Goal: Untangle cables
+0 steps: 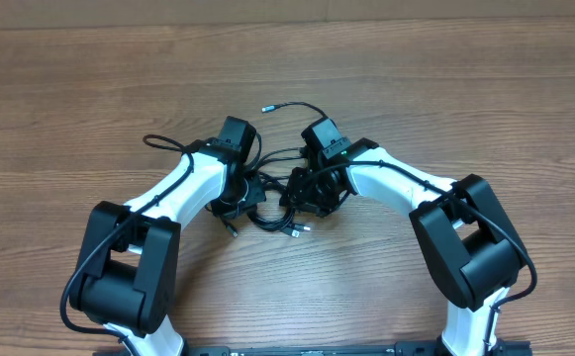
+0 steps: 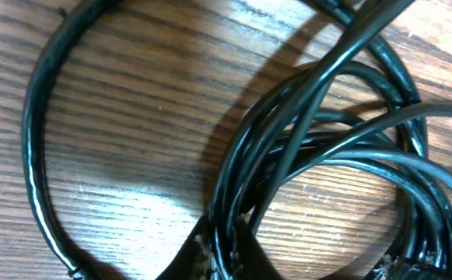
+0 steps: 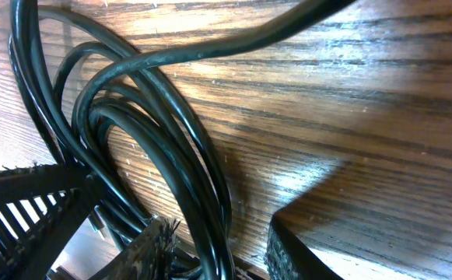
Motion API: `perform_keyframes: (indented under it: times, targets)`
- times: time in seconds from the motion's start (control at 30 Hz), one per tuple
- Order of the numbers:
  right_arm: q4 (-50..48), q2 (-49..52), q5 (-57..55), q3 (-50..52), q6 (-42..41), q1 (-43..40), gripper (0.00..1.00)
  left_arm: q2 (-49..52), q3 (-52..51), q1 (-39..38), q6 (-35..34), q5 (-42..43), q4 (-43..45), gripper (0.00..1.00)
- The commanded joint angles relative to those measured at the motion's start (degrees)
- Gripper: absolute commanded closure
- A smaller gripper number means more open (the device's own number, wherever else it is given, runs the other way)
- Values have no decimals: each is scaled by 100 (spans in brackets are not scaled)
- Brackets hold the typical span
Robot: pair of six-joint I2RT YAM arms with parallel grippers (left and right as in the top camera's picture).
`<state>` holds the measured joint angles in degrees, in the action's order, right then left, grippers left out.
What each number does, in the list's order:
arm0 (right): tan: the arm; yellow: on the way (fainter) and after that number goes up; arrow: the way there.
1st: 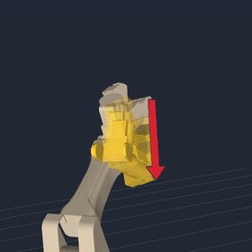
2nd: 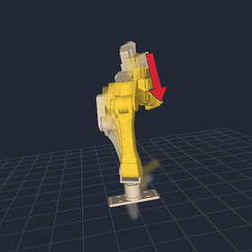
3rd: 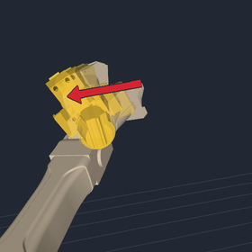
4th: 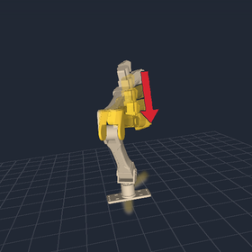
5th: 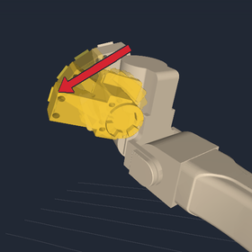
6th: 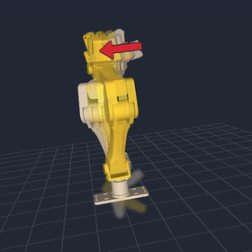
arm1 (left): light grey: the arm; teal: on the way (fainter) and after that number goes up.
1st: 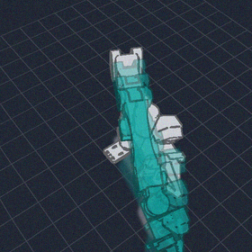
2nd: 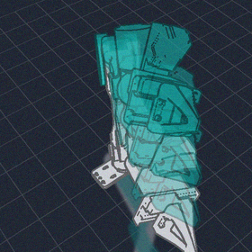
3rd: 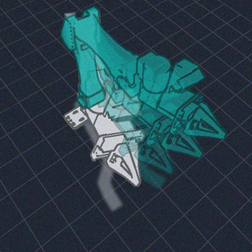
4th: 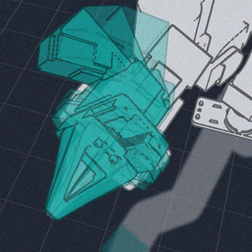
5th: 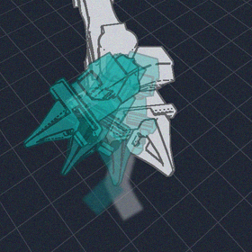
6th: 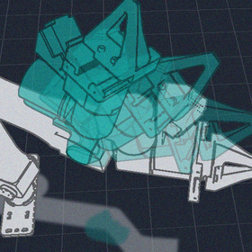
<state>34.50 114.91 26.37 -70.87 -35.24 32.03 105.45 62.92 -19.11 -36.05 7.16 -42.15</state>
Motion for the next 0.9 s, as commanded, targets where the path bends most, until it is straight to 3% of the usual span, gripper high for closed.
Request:
perform_keyframes:
  times: [0.0,0.13,0.53,0.87]
  targets:
    - [46,63,-234,42,11,11,62,116,-105,-11,22,-118,7,88]
    - [46,63,-234,42,11,11,62,116,-105,-11,22,-118,46,96]
    - [52,63,-234,42,13,11,63,-162,256,83,28,-101,-271,96]
    - [52,63,-234,42,13,11,89,-1322,446,114,48,267,-431,96]
